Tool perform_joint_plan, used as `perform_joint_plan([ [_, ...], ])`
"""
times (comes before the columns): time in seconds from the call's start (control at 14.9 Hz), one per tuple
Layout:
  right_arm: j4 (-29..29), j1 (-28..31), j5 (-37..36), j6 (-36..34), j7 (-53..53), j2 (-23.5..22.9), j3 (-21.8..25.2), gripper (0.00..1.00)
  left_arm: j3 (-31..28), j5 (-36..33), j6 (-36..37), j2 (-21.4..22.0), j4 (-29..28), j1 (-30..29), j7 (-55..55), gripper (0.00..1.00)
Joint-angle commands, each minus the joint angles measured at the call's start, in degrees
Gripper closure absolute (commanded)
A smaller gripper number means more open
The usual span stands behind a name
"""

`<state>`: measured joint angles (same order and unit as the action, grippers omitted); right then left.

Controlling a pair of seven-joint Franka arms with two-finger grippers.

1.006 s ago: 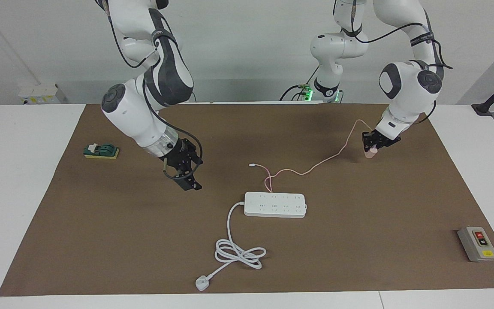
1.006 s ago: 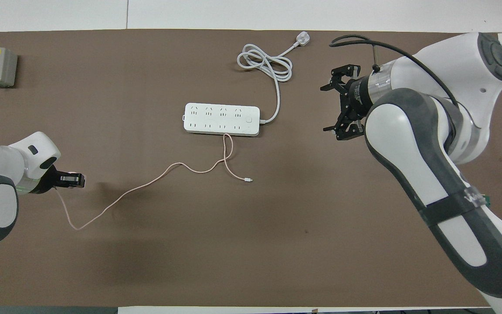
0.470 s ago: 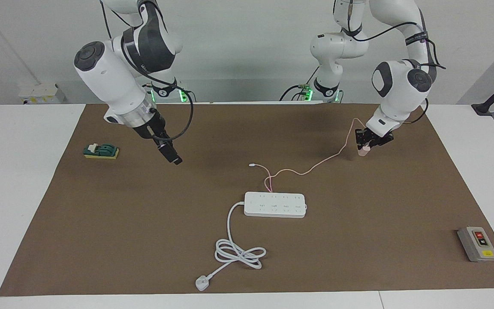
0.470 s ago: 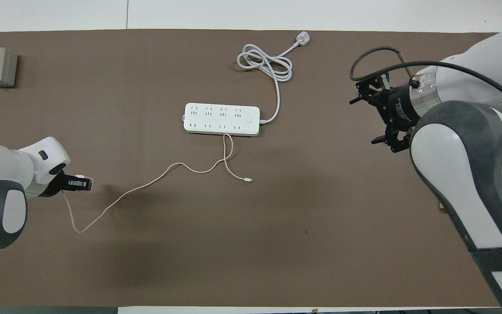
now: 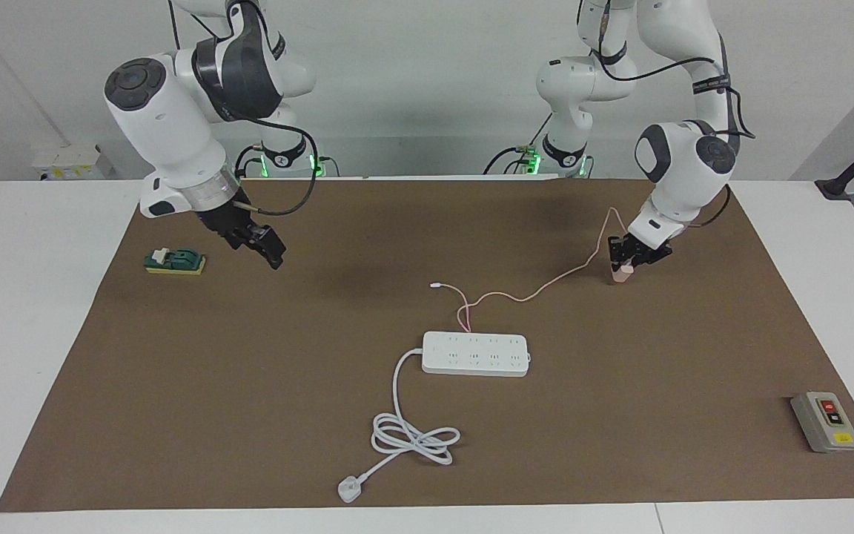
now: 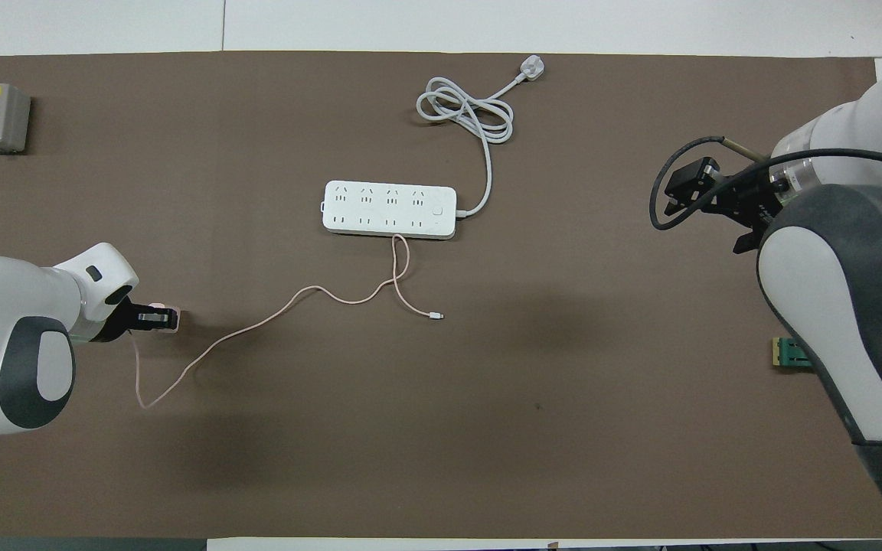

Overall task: Unplug charger and place it aside
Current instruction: 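Lower the charger onto the table with the left gripper while the right gripper withdraws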

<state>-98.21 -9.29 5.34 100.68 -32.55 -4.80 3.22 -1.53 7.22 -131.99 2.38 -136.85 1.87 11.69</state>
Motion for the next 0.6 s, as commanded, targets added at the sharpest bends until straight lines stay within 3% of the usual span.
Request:
perform_joint_plan([
  [0.0, 1.35, 1.29, -4.62, -1.71, 7.13, 0.06, -1.11, 0.00, -0.41, 2.62, -0.99, 0.16, -0.35, -0.73, 2.90, 1.00],
  [0.2, 1.44, 2.35, -4.38, -6.18, 16.53, -0.03, -1.20, 0.00, -0.41, 2.62, -1.08, 0.16, -0.35, -0.73, 2.90, 1.00],
  [0.4, 1.44, 2.35, -4.99, -6.73, 18.83, -0.03, -2.17, 0.00, -0.41, 2.62, -1.43, -0.01, -0.35, -0.73, 3.07, 0.15],
  [0.47, 1.53, 2.43, -4.99, -6.73, 20.49, -0.12, -1.82, 0.00, -0.49, 2.62, -1.60, -0.10, -0.17, -0.73, 3.60, 0.00],
  [0.54, 1.53, 2.96, -5.08, -6.64, 22.69, -0.12, -1.55, 0.00, -0.49, 2.62, -1.69, -0.19, 0.00, -0.73, 4.47, 0.00],
])
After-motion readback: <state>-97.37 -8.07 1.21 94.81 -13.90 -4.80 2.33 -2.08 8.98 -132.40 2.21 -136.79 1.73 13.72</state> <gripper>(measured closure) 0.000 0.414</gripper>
